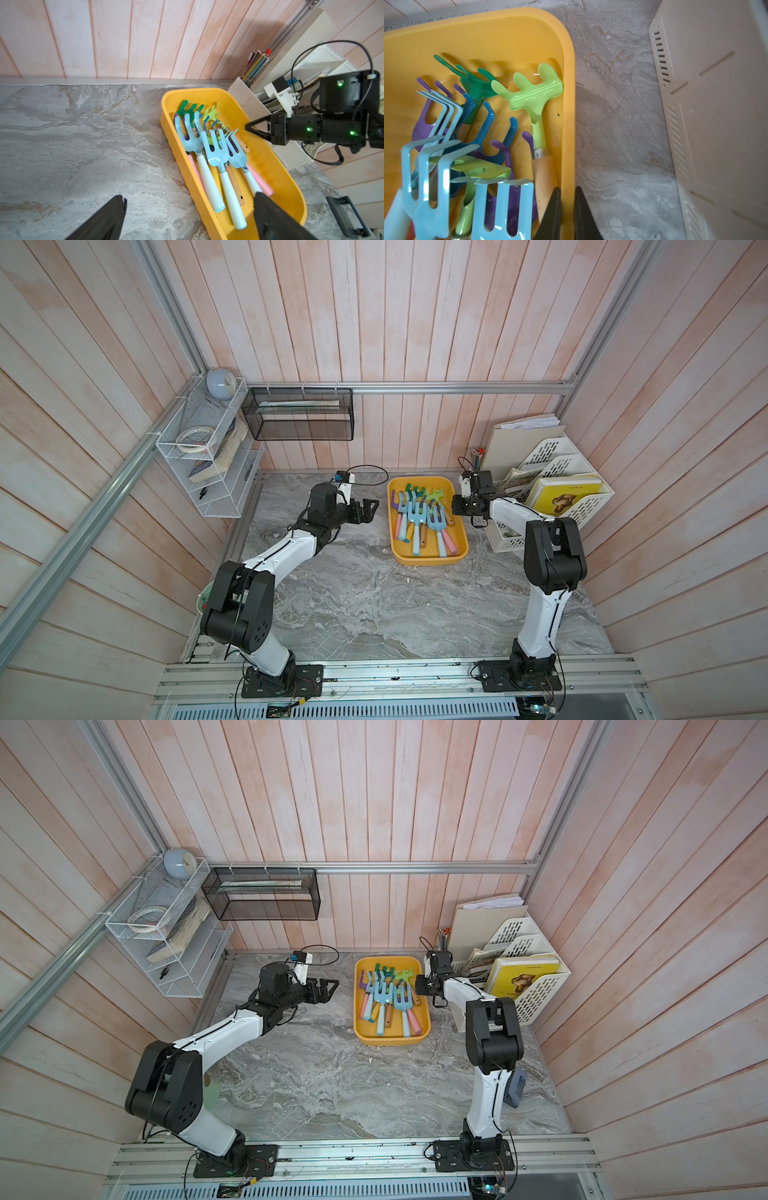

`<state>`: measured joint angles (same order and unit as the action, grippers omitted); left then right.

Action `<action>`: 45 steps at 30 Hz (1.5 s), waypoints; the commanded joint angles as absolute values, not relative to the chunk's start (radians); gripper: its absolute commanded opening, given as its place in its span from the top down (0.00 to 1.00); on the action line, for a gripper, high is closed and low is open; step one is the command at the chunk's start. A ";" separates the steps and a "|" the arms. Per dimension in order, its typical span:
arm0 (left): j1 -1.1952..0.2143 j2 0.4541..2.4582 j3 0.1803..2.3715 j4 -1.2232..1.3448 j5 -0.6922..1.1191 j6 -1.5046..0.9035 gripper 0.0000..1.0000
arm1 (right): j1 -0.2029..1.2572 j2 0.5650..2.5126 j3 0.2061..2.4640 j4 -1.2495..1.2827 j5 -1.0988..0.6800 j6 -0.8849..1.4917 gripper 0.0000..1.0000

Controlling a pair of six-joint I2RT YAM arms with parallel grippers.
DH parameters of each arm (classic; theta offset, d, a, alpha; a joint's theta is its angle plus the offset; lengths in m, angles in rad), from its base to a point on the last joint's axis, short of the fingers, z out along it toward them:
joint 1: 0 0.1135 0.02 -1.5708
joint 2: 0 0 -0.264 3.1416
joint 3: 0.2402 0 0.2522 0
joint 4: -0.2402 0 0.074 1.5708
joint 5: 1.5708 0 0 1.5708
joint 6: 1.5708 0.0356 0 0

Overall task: Take the hand rake out of the storage box
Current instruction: Adjust the storage box at the center of the board, then pick up the rake from the storage box.

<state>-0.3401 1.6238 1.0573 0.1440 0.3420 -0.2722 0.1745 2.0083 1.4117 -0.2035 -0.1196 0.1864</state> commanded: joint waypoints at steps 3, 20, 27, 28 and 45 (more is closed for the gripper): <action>-0.353 1.632 1.088 0.103 0.286 -0.246 0.00 | 0.225 1.967 1.364 -0.167 -0.163 0.248 1.00; -0.446 1.711 1.211 -0.065 0.115 -0.272 0.00 | 0.248 1.954 1.378 -0.173 -0.023 0.291 1.00; -0.531 1.818 1.327 -0.096 0.143 -0.281 0.06 | 0.204 1.937 1.376 -0.175 -0.017 0.252 1.00; -0.543 1.844 1.356 -0.113 0.141 -0.279 0.06 | 0.198 1.937 1.380 -0.175 -0.029 0.250 1.00; -0.699 2.112 1.622 -0.305 0.014 -0.331 0.49 | 0.170 1.706 1.141 -0.060 0.007 0.324 0.02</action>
<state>-0.6930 2.0651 1.5833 -0.2607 0.0620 -0.3134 0.1856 1.7424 1.1942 -0.1081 -0.0170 0.2916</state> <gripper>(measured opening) 0.529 0.980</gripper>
